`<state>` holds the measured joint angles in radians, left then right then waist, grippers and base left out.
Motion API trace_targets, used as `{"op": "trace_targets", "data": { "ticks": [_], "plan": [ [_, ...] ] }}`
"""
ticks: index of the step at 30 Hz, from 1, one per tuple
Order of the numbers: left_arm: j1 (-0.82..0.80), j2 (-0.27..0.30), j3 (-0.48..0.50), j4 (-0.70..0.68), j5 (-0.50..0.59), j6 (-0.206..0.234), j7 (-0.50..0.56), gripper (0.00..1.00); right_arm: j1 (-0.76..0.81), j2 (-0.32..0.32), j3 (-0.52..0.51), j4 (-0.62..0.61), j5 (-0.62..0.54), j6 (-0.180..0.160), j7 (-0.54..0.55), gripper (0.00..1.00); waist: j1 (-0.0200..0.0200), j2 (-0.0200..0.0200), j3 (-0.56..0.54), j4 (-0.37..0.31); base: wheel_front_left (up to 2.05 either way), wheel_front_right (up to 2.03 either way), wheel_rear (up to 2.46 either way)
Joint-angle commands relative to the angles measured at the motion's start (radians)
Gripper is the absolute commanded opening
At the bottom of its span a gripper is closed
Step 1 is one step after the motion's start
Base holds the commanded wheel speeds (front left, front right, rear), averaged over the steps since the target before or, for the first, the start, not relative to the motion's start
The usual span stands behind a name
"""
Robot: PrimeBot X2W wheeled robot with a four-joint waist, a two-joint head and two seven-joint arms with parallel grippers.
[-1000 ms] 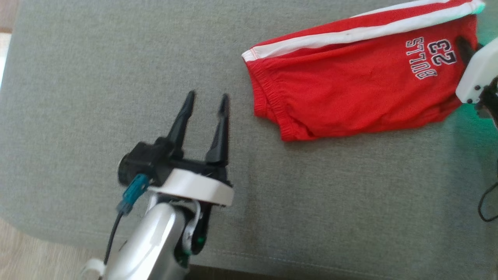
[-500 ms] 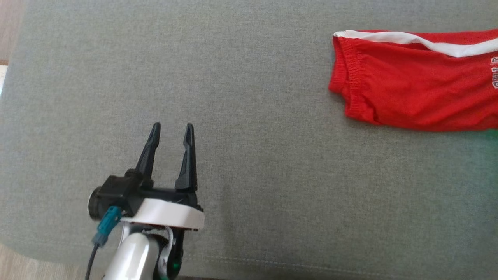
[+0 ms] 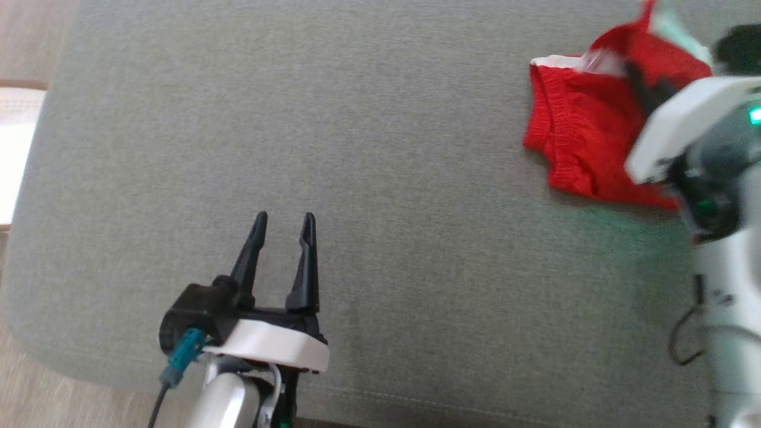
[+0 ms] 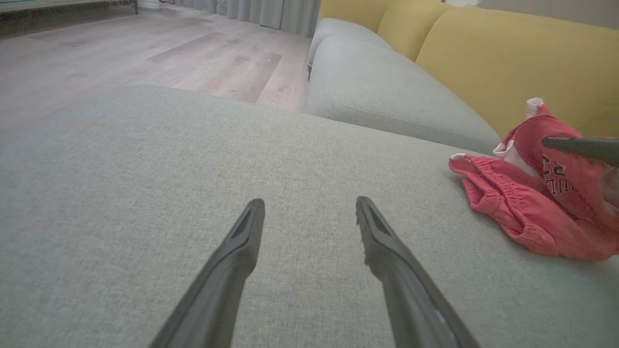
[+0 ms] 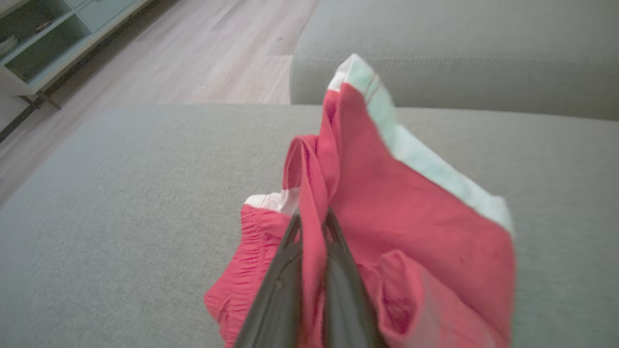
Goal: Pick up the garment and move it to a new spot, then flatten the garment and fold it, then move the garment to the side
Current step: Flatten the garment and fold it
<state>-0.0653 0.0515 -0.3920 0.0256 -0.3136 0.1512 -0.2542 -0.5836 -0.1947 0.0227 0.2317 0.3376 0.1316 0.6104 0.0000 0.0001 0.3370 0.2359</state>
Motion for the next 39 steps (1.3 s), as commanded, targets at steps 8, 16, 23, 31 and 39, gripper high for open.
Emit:
{"op": "trace_targets", "data": {
  "ticks": [8,16,23,31,39],
  "plan": [
    [-0.001,-0.001,-0.003,-0.004,-0.021,0.019,-0.008,1.00,-0.024,0.100,0.054,0.067,-0.051,-0.001,-0.044,0.00,0.0000,-0.0001,-0.021,0.045,0.00,0.00,0.00],
    [0.020,-0.001,0.001,0.012,-0.024,0.020,-0.008,1.00,-0.005,0.129,0.078,0.128,-0.063,-0.001,-0.099,1.00,0.0000,-0.0001,-0.053,0.031,0.00,0.00,0.00],
    [0.029,-0.001,0.032,0.031,-0.003,0.006,-0.008,1.00,0.068,0.140,0.151,0.088,0.000,-0.001,-0.204,1.00,0.0000,-0.0001,-0.107,-0.028,0.00,0.00,0.00],
    [0.072,-0.001,0.095,0.046,0.022,-0.010,-0.008,1.00,0.245,0.066,0.126,-0.028,-0.103,-0.001,-0.430,1.00,0.0000,-0.0001,-0.194,-0.106,0.00,0.00,0.00],
    [0.134,-0.001,0.154,0.033,0.045,-0.024,-0.008,1.00,0.428,0.033,-0.008,-0.055,-0.164,-0.001,-0.633,1.00,0.0000,-0.0001,-0.263,-0.156,0.00,0.00,0.00]
  ]
}}
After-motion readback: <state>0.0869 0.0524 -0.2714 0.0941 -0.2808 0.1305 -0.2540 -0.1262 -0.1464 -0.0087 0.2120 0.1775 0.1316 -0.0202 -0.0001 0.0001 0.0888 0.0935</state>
